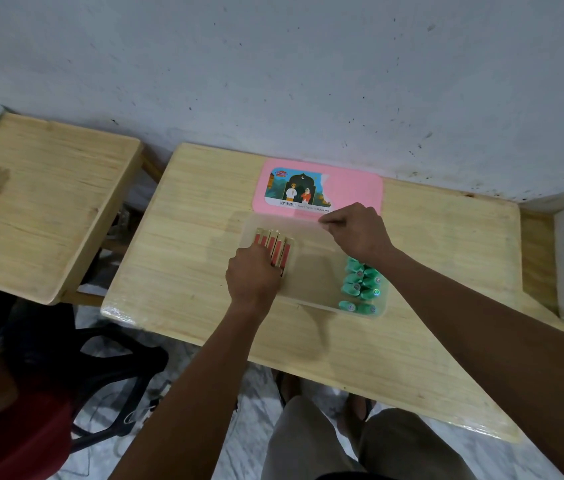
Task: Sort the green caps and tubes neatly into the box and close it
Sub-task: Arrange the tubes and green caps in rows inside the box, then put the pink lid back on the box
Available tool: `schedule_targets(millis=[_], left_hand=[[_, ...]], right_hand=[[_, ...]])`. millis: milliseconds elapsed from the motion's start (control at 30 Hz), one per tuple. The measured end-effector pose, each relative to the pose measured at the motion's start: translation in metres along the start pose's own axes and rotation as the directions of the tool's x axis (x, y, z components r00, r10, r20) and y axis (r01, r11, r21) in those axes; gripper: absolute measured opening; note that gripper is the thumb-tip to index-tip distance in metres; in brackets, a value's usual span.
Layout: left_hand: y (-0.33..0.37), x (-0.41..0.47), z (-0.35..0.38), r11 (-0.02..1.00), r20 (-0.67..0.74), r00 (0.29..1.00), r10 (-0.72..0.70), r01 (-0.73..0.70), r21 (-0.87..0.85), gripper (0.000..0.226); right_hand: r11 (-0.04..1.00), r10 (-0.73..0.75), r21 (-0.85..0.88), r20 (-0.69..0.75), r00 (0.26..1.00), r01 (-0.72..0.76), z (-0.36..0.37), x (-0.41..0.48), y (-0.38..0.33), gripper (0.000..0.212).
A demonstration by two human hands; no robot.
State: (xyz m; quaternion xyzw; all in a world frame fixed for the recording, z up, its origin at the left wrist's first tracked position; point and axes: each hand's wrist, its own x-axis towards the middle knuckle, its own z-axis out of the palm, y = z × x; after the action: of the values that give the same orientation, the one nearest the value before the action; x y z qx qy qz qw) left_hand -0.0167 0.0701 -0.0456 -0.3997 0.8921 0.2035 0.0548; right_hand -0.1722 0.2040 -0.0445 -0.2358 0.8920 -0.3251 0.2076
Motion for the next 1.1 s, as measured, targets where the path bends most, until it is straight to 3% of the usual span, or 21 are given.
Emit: schedule_targets(millis=[167, 267, 433, 533, 667, 867, 1100], left_hand=[[-0.002, 0.006, -0.002, 0.999, 0.024, 1.000, 0.019, -0.018, -0.031, 0.018], [0.005, 0.012, -0.013, 0.998, -0.038, 0.998, 0.042, -0.044, -0.046, 0.031], [0.019, 0.056, -0.035, 0.985, -0.189, 0.979, 0.077, -0.104, -0.139, 0.028], [0.028, 0.101, -0.038, 0.971, -0.114, 0.993, -0.027, -0.001, -0.239, 0.029], [0.033, 0.155, -0.032, 0.964, 0.045, 0.994, -0.097, 0.105, -0.244, 0.043], [0.030, 0.187, -0.023, 0.986, 0.114, 0.991, -0.068, 0.084, -0.143, 0.047], [0.018, 0.193, -0.025, 0.940, 0.192, 0.966, -0.175, 0.222, -0.258, 0.030]], right_hand=[[1.000, 0.007, 0.014, -0.008, 1.000, -0.007, 0.000, -0.002, 0.001, 0.018], [0.998, 0.019, 0.056, -0.056, 0.998, -0.016, -0.001, -0.005, 0.001, 0.016], [0.977, 0.202, 0.118, -0.211, 0.956, -0.180, -0.010, 0.002, 0.009, 0.020], [0.902, 0.411, 0.244, -0.233, 0.881, -0.356, -0.016, 0.019, 0.019, 0.019], [0.772, 0.612, 0.355, -0.194, 0.767, -0.527, -0.022, 0.040, 0.040, 0.039], [0.689, 0.709, 0.410, -0.213, 0.672, -0.598, -0.021, 0.058, 0.050, 0.051], [0.582, 0.786, 0.555, -0.197, 0.586, -0.594, -0.017, 0.060, 0.048, 0.028]])
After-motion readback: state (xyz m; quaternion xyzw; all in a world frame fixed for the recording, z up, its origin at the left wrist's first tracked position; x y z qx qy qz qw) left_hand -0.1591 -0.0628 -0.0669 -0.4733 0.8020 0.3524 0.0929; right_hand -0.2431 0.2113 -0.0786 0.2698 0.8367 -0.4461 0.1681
